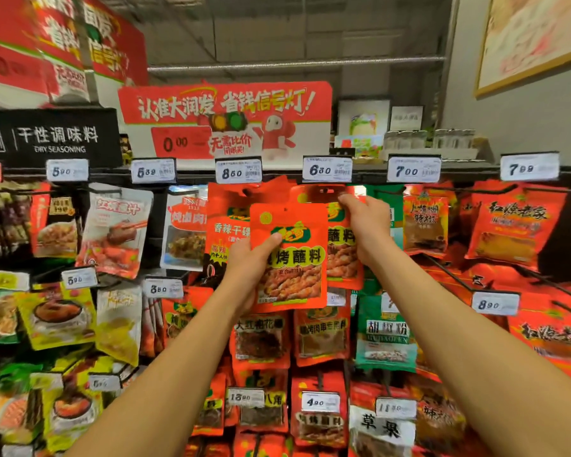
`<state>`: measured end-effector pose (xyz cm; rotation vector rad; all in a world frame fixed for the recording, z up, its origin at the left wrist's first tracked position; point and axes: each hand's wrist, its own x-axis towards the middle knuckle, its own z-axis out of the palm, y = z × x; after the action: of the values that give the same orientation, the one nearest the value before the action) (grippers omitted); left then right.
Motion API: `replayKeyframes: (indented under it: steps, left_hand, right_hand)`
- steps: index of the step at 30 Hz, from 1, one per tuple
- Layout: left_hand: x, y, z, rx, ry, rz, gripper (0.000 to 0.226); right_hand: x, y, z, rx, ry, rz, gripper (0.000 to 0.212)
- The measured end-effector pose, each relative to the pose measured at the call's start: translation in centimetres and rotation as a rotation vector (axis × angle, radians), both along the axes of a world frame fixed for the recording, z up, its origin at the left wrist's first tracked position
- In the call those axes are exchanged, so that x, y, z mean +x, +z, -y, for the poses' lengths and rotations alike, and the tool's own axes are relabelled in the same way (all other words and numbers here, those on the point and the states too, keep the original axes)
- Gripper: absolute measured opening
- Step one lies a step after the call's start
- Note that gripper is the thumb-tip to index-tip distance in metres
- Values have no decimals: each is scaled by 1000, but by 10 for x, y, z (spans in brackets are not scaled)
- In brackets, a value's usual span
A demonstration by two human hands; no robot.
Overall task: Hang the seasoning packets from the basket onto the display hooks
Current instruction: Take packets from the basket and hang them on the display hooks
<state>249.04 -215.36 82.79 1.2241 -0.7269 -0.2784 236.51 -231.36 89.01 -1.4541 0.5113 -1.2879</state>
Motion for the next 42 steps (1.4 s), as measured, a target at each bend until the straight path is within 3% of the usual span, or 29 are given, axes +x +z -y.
replayKeyframes:
  steps: [9, 13, 18, 22, 29, 36, 42]
  left_hand:
    - [-2, 8, 13, 36, 62, 60, 59]
    - [-9, 20, 26, 12, 31, 94, 24]
    - [-24, 36, 46, -7, 76, 110, 28]
    - [-35, 45, 61, -23, 81, 50, 37]
    - [-29, 48, 71, 40, 197, -19, 41]
    - [-24, 61, 76, 56, 280, -12, 37]
    - [-25, 64, 79, 92, 292, -4, 46]
  right_hand:
    - [7, 1, 10, 20, -27, -94, 22]
    - [6, -2, 18, 50, 8, -95, 33]
    - [-1, -9, 26, 82, 190, 8, 36]
    - [1, -12, 31, -5, 79, -66, 29]
    - [5, -7, 32, -56, -32, -148, 45]
    - [6, 2, 25, -77, -74, -152, 37]
    - [9, 3, 28, -157, -139, -188, 50]
